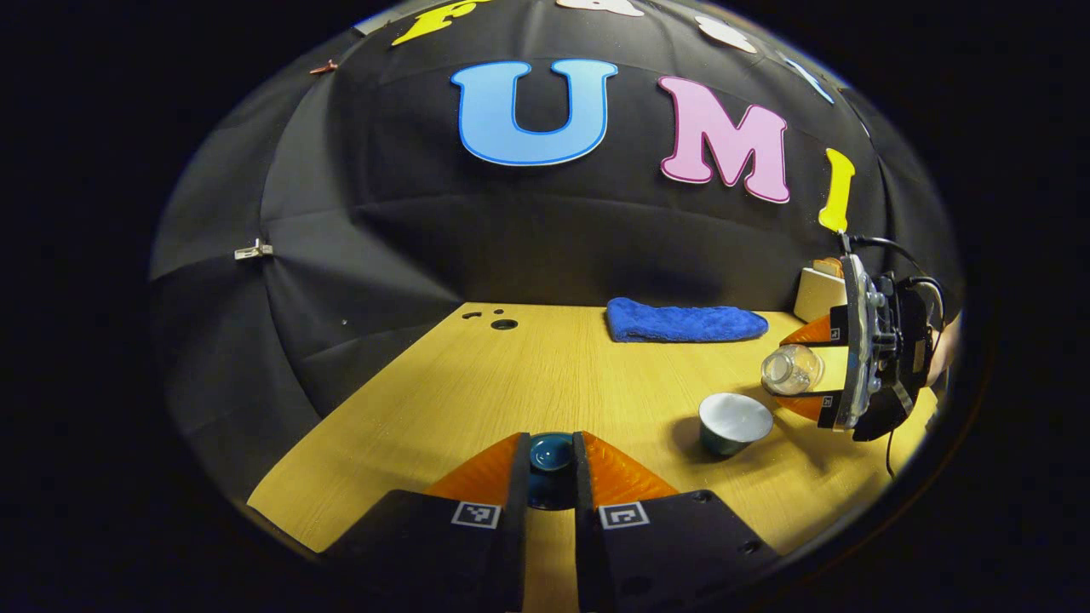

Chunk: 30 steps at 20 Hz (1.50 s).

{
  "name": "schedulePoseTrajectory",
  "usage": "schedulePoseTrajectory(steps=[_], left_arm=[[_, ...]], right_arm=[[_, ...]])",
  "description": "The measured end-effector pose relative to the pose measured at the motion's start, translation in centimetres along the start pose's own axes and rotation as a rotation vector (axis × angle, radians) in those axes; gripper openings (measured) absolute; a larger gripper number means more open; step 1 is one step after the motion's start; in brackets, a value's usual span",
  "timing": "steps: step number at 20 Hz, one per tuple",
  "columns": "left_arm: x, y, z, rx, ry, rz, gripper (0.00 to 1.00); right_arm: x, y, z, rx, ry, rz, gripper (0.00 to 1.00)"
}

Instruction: Open the teacup lid with one hand, grasp the water bottle and pour water into the teacup with the other hand; after pouring, place the water bottle on the coaster and then close the teacup lid.

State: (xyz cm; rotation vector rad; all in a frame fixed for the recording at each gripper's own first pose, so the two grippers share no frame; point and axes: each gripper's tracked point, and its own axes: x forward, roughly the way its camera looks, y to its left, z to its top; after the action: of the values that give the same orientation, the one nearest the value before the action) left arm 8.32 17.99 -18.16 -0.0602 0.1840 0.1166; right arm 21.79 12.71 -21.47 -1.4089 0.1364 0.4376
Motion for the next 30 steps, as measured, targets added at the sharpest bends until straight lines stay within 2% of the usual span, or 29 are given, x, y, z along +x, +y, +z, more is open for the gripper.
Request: schedulePoseTrajectory(steps=[1,7,8,9,13,15,17,18,21,22,23,24,25,26,28,29,30], left_arm=[[0.0,0.0,0.0,-0.002,0.001,-0.002,0.24],[0.3,-0.1,-0.6,-0.010,0.005,-0.002,0.24],[0.3,0.0,-0.8,-0.010,0.006,-0.002,0.28],[0.3,0.0,-0.8,-0.009,0.007,-0.002,0.24],[0.3,0.2,-0.9,-0.011,0.008,0.001,0.24],[0.3,0.4,-1.1,-0.016,0.005,0.005,0.28],[0.2,0.5,-1.1,-0.024,0.003,0.010,0.24],[0.2,0.6,-1.2,-0.029,0.002,0.013,0.28],[0.0,0.8,-1.1,-0.044,-0.007,0.023,0.24],[-0.1,1.1,-1.0,-0.048,-0.015,0.030,0.31],[-0.2,1.1,-1.0,-0.051,-0.019,0.033,0.31],[-0.5,1.2,-1.2,-0.055,-0.019,0.039,0.24],[-0.5,1.3,-1.4,-0.062,-0.017,0.042,0.24],[-0.5,1.4,-1.7,-0.070,-0.012,0.046,0.28],[-0.6,1.5,-1.9,-0.077,-0.008,0.051,0.24],[-0.6,1.6,-1.9,-0.077,-0.008,0.054,0.28],[-0.7,1.8,-1.9,-0.077,-0.011,0.057,0.24]], right_arm=[[0.0,-0.1,0.1,-0.025,0.001,-0.006,0.73],[0.5,0.0,0.5,-0.127,-0.014,0.004,0.74],[0.5,0.0,0.5,-0.146,-0.014,0.004,0.73],[0.5,-0.1,0.5,-0.168,-0.016,0.000,0.73],[0.7,-0.1,0.6,-0.215,-0.015,0.000,0.73],[0.7,-0.4,0.7,-0.250,-0.020,-0.002,0.73],[0.7,-0.6,0.8,-0.276,-0.023,-0.003,0.73],[0.7,-0.7,0.8,-0.290,-0.024,-0.001,0.73],[0.8,-1.0,0.8,-0.333,-0.026,-0.001,0.73],[0.9,-1.1,0.9,-0.350,-0.027,-0.006,0.73],[0.8,-1.3,0.9,-0.362,-0.026,-0.010,0.76],[0.9,-1.2,0.9,-0.366,-0.024,-0.005,0.73],[1.0,-1.3,0.8,-0.372,-0.019,-0.001,0.73],[1.0,-1.4,0.8,-0.383,-0.016,0.000,0.73],[0.9,-1.5,0.9,-0.395,-0.016,0.003,0.73],[1.0,-1.5,0.8,-0.403,-0.018,0.006,0.73],[1.0,-1.6,0.8,-0.418,-0.019,0.005,0.73]])
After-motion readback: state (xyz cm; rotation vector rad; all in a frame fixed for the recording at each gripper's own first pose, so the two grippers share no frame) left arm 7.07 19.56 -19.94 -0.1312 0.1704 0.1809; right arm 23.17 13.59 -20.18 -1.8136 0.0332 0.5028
